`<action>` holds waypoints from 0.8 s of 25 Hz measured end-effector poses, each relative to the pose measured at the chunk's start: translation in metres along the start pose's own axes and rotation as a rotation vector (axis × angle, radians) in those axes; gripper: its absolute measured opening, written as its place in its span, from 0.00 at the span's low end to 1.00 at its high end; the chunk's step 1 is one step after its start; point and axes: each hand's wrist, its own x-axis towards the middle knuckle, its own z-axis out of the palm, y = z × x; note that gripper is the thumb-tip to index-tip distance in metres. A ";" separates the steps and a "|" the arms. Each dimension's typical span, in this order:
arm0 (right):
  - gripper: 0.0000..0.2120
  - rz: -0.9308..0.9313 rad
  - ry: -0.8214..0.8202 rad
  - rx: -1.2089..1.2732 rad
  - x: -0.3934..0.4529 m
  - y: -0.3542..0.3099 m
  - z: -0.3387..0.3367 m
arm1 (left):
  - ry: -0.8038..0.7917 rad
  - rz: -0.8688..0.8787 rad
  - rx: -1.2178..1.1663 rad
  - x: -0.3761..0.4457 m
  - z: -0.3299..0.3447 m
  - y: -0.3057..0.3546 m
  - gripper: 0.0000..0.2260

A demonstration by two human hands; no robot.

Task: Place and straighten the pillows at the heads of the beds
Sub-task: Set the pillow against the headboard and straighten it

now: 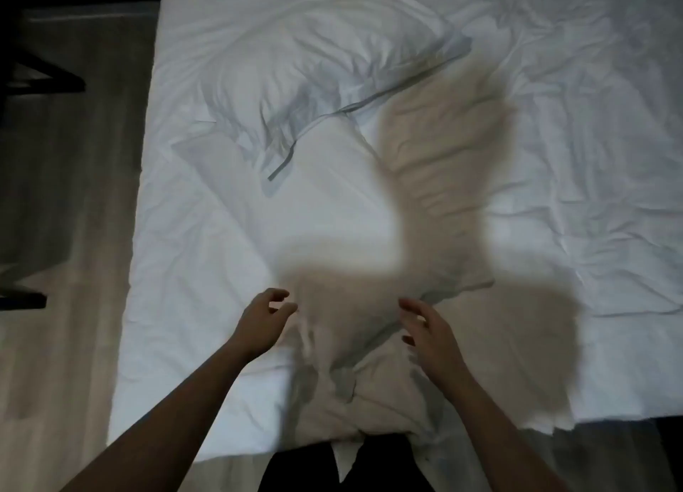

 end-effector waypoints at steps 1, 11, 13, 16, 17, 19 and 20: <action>0.11 0.000 0.039 0.007 0.023 0.001 -0.001 | 0.043 -0.040 -0.028 0.017 0.008 0.003 0.25; 0.51 0.092 0.129 -0.437 0.223 0.001 -0.035 | 0.144 -0.397 -0.212 0.118 0.047 0.012 0.37; 0.45 0.143 0.038 -0.433 0.230 -0.005 -0.039 | 0.211 -0.322 -0.106 0.111 0.040 0.014 0.20; 0.29 -0.001 0.034 -0.336 0.211 -0.037 -0.043 | 0.264 -0.216 -0.074 0.074 0.020 0.021 0.14; 0.27 -0.064 0.039 -0.325 0.195 -0.050 -0.045 | 0.260 -0.191 -0.087 0.053 0.013 0.024 0.15; 0.24 -0.135 0.000 -0.318 0.149 -0.070 -0.056 | 0.216 -0.157 -0.064 -0.001 0.001 0.023 0.17; 0.23 -0.139 -0.046 -0.330 0.122 -0.071 -0.065 | 0.178 -0.137 -0.022 -0.029 -0.002 0.019 0.18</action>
